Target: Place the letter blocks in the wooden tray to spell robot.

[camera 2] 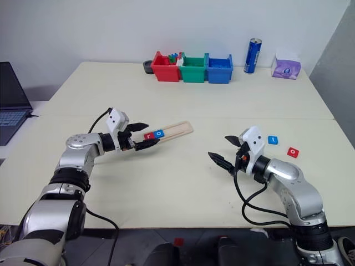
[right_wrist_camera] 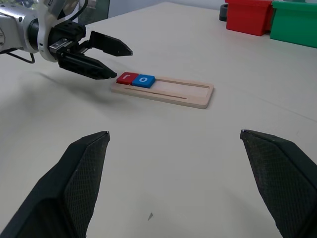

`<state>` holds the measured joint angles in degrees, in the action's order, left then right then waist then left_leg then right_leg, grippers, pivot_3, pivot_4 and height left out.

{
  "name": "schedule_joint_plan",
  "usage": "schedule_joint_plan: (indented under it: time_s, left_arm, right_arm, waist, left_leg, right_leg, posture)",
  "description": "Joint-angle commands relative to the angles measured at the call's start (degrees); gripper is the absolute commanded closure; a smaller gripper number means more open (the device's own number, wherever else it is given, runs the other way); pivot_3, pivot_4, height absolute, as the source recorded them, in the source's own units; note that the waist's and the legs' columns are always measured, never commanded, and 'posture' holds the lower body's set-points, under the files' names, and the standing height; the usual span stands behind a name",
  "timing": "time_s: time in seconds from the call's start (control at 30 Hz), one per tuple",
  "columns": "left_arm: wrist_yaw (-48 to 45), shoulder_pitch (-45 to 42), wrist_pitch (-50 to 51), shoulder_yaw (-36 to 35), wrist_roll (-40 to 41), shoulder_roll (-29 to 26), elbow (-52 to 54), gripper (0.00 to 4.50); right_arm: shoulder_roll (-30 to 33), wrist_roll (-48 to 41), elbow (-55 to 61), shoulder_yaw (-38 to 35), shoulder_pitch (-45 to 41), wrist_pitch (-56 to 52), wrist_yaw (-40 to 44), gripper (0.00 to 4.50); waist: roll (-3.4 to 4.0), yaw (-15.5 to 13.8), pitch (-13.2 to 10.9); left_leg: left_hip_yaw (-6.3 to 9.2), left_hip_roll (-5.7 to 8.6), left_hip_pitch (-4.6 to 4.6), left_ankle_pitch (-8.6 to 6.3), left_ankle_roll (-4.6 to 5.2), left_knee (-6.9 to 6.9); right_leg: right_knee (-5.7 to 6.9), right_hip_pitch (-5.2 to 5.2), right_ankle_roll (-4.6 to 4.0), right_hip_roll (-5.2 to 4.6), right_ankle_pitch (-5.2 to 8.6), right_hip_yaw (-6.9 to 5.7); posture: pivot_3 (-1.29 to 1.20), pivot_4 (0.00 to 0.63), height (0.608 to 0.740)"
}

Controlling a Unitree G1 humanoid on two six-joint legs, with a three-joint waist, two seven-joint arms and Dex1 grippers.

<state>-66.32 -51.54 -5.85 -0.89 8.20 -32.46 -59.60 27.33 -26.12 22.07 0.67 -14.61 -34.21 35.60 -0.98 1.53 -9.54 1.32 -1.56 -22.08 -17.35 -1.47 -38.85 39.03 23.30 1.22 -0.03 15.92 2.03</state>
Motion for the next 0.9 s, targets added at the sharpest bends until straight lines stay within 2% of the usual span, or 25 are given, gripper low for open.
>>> schedule_joint_plan:
  time_s: [0.03, 0.2, 0.47, 0.9]
  left_arm:
    - [0.25, -4.70, -4.38, 0.58, -2.99, -0.56, -5.76, 0.00]
    - [0.43, -7.61, -7.09, 2.20, -7.32, 0.08, -11.40, 0.00]
    - [7.45, -9.22, -7.94, 2.94, -12.23, 1.26, -15.27, 0.00]
    - [11.47, -8.88, -4.92, 1.55, -13.42, 2.94, -16.60, 0.00]
  right_arm:
    - [-0.47, -1.53, 4.32, -1.36, 0.59, -0.74, -1.52, 0.01]
    - [-0.53, -2.24, 6.45, -2.15, 1.59, -2.37, -2.92, 0.01]
    - [-0.54, -3.75, 9.99, -3.42, 3.63, -4.89, -5.01, 0.01]
    - [-0.31, -5.28, 11.71, -4.04, 4.05, -6.84, -6.84, 0.01]
  waist:
    - [0.00, 0.02, 0.00]
    - [0.00, 0.04, 0.00]
    - [-0.02, 0.04, -0.01]
    - [-0.03, 0.08, -0.02]
  left_leg:
    - [-0.01, 0.01, 0.00, 0.00, 0.00, -0.01]
    - [0.00, 0.00, -0.01, 0.00, 0.00, 0.00]
    - [0.03, -0.01, -0.02, 0.00, 0.00, 0.00]
    - [0.02, -0.01, -0.01, 0.00, 0.00, -0.01]
  right_leg:
    - [0.00, 0.01, 0.00, 0.00, 0.00, -0.01]
    - [-0.01, 0.01, 0.00, 0.00, 0.00, -0.02]
    - [0.01, 0.01, 0.00, 0.01, 0.00, -0.03]
    - [0.03, 0.01, 0.00, 0.01, 0.00, -0.03]
  posture:
    - [0.00, 0.150, 0.740]
    - [0.00, 0.150, 0.740]
    - [0.00, 0.150, 0.740]
    - [0.00, 0.150, 0.740]
